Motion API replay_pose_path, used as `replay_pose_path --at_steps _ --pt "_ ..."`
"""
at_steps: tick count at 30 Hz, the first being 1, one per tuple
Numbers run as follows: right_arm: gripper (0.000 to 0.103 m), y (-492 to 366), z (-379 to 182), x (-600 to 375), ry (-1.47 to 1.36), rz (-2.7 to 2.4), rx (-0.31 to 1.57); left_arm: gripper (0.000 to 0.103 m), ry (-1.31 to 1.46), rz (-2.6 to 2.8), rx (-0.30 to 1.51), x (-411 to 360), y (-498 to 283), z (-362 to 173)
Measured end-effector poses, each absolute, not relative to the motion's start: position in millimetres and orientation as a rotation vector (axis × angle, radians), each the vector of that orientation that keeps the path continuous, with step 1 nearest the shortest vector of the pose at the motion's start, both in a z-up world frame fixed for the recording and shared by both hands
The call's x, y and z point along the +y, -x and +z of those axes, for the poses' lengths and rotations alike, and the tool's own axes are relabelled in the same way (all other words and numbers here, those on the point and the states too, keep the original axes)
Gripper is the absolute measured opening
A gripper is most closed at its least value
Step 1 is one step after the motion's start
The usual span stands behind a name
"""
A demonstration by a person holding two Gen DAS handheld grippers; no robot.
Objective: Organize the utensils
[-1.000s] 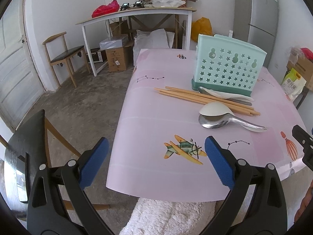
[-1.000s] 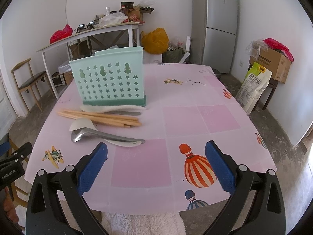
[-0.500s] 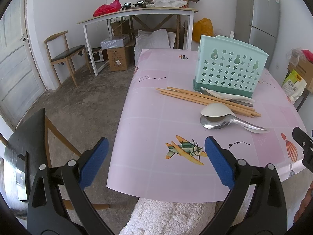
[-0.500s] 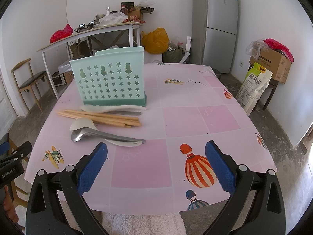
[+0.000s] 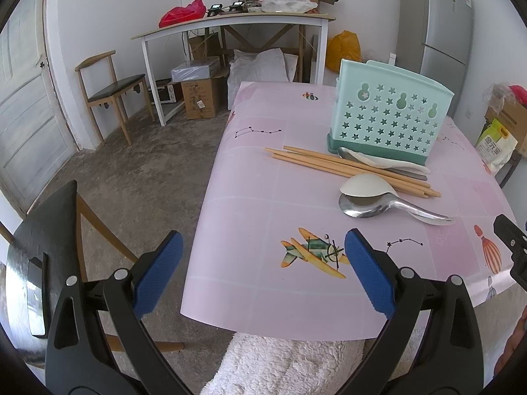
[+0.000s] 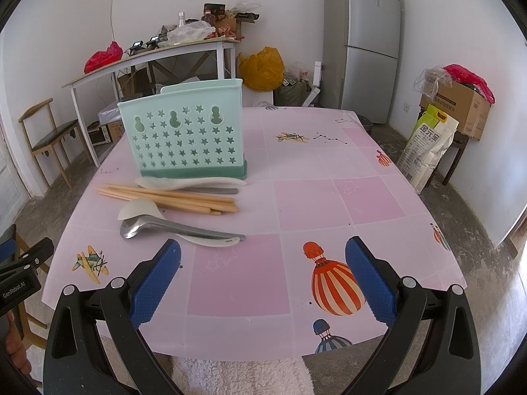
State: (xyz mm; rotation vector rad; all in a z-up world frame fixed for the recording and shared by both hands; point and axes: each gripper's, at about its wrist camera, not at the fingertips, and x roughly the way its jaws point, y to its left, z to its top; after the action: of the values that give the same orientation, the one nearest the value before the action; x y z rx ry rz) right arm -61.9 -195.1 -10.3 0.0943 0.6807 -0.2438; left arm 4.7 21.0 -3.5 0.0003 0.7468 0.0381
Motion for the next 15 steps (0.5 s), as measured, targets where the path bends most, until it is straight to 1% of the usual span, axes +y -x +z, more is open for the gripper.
replay_pose_path --at_steps 15 --pt "0.098 62.1 -10.5 -195.2 -0.093 -0.245 0.680 0.095 0.000 0.029 0.751 23.0 -5.0 -4.2"
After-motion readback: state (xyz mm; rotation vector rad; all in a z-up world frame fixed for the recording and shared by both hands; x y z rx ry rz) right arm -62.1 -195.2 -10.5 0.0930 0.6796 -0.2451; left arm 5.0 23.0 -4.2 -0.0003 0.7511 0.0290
